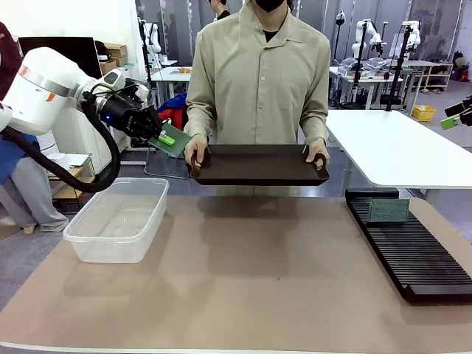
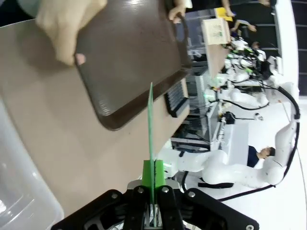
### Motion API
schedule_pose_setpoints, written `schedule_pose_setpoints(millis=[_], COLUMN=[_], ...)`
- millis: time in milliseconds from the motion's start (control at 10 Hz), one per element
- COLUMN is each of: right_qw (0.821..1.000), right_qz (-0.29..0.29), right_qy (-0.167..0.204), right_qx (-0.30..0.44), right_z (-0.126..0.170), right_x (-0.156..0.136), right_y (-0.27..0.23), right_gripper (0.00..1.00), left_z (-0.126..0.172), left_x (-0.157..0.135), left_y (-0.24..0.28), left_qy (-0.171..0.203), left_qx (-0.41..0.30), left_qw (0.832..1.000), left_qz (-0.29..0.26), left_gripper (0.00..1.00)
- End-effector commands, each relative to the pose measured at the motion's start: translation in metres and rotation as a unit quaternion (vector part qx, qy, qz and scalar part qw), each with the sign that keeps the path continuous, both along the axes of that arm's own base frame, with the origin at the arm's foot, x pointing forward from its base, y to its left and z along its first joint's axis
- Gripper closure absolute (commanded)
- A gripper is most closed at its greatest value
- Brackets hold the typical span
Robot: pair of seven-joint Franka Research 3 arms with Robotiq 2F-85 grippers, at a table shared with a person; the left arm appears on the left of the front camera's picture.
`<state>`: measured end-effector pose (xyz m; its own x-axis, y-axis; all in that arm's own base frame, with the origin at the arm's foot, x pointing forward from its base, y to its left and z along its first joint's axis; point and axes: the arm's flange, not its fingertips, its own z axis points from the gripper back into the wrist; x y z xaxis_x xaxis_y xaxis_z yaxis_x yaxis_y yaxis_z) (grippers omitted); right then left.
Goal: Sort PCBs into racks and boxes based on the side picked up.
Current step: If the short side of the Blank PCB is picked up, insert it into the PCB Rack ; if the long side is picked up, place it in the Organizing box.
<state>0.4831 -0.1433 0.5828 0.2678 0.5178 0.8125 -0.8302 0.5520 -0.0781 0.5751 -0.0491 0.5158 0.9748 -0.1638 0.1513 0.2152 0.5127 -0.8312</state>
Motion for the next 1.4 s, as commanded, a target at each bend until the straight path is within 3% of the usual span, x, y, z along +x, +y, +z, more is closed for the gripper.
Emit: schedule_pose_setpoints(millis=[0, 400, 1000, 1300], right_qw=[1.000, 1.000, 1.000, 1.000], right_qz=[0.000, 0.000, 0.000, 0.000], right_qy=[0.003, 0.003, 0.003, 0.003], right_qx=[0.001, 0.001, 0.001, 0.001], right_z=[-0.001, -0.001, -0.001, -0.001], right_x=[0.000, 0.000, 0.000, 0.000], right_y=[0.001, 0.001, 0.001, 0.001], right_gripper=[0.00, 0.00, 0.00, 0.00], left_z=[-0.003, -0.015, -0.072, -0.116], left_x=[-0.013, -0.032, -0.016, 0.008], left_y=[0.001, 0.022, 0.066, 0.071], left_qy=[0.009, -0.013, 0.013, 0.038], left_qx=[0.057, 0.155, 0.247, 0.273], left_qw=[0.998, 0.983, 0.954, 0.949], left_qz=[0.035, 0.101, 0.167, 0.153], left_gripper=[0.97, 0.97, 0.97, 0.97])
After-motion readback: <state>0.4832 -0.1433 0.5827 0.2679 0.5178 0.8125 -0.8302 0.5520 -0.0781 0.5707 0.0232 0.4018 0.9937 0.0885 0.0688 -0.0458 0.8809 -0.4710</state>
